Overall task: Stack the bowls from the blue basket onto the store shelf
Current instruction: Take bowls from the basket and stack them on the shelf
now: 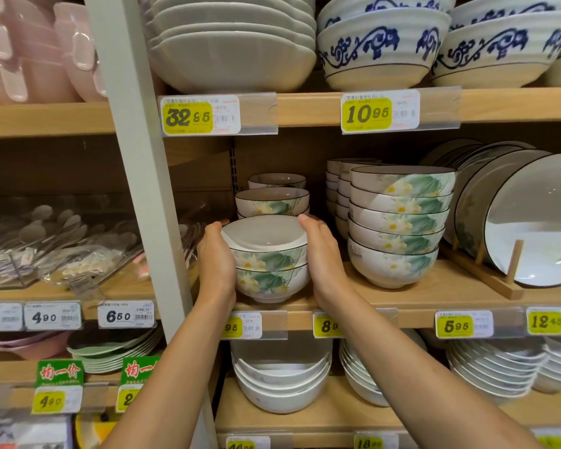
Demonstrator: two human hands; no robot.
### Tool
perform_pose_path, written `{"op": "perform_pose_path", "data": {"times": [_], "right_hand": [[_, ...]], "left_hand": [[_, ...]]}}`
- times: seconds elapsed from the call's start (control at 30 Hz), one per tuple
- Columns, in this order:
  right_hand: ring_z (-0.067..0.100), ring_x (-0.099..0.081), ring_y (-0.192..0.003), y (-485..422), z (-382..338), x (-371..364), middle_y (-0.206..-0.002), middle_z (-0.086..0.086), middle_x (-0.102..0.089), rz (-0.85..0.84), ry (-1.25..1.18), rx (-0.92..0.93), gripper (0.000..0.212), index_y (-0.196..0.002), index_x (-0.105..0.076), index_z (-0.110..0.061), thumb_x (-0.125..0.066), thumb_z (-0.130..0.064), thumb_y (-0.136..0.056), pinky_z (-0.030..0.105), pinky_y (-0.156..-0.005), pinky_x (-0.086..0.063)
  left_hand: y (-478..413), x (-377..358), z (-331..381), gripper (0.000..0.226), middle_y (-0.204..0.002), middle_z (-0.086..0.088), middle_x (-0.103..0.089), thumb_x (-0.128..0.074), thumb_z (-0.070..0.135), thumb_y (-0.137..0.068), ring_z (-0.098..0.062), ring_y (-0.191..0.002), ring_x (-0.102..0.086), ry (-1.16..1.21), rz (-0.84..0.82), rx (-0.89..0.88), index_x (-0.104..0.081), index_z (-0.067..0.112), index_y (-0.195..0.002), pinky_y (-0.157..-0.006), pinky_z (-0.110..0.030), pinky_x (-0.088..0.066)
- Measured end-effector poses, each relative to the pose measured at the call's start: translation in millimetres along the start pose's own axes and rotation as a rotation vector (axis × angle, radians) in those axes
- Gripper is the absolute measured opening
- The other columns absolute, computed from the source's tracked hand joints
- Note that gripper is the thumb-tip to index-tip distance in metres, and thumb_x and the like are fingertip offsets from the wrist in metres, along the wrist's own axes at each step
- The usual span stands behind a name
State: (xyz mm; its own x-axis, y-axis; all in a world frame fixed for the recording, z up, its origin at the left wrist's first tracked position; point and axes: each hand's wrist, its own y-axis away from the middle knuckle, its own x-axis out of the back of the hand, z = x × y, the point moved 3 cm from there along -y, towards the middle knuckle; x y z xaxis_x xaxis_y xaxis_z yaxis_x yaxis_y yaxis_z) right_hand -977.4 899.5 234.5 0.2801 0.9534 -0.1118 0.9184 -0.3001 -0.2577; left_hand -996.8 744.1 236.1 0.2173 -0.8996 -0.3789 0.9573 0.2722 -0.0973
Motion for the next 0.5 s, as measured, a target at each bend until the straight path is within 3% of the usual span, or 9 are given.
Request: {"op": "perform_pose_path", "data": {"times": [0.1,0.2,0.33,0.4,0.5], "right_hand": [[0.005,-0.06,-0.096,1.0,1.3,-4.0,-0.099,-0.015,-0.066,0.079,0.01,0.021,0.051,-0.109,-0.063,-0.035,-0.042,-0.061,-0.071,0.027,-0.075,-0.045],[0.009,-0.059,-0.101,0.9,2.8,-4.1,-0.103,-0.013,-0.065,0.091,0.024,0.021,0.047,-0.108,-0.062,-0.037,-0.04,-0.06,-0.074,0.033,-0.087,-0.047],[0.008,-0.059,-0.101,1.9,0.8,-3.7,-0.103,-0.013,-0.066,0.084,0.027,0.042,0.04,-0.101,-0.063,-0.04,-0.04,-0.059,-0.073,0.032,-0.087,-0.047],[0.008,-0.057,-0.105,2.9,2.3,-1.4,-0.108,-0.013,-0.065,0.068,0.038,0.032,0.048,-0.111,-0.061,-0.038,-0.04,-0.06,-0.074,0.03,-0.086,-0.045],[0.013,-0.051,-0.118,4.0,-0.9,4.6,-0.123,-0.01,-0.058,0.094,0.056,0.002,0.066,-0.134,-0.049,-0.033,-0.039,-0.063,-0.076,0.034,-0.097,-0.04]], "left_hand": [[0.9,-0.5,-1.6,0.034,-0.084,-0.003,-0.076,-0.04,0.041,-0.09,-0.024,-0.089,-0.071,0.019,0.013,0.004,-0.069,0.024,-0.086,-0.082,-0.038,-0.055],[1.1,-1.0,-2.0,0.035,-0.086,-0.004,-0.076,-0.039,0.044,-0.088,-0.024,-0.091,-0.07,0.022,0.016,-0.007,-0.069,0.026,-0.085,-0.082,-0.039,-0.054],[-1.0,-0.3,0.8,0.041,-0.096,-0.004,-0.073,-0.038,0.052,-0.078,-0.023,-0.097,-0.067,0.021,0.0,-0.019,-0.068,0.029,-0.092,-0.089,-0.042,-0.053],[0.7,-0.7,2.8,0.047,-0.106,0.0,-0.069,-0.033,0.054,-0.079,-0.021,-0.104,-0.063,-0.042,-0.011,-0.031,-0.065,0.032,-0.105,-0.096,-0.042,-0.049],[7.7,3.0,14.6,0.064,-0.128,0.001,-0.06,-0.028,0.062,-0.077,-0.019,-0.121,-0.053,-0.163,0.05,-0.073,-0.058,0.031,-0.125,-0.109,-0.046,-0.038]]}}
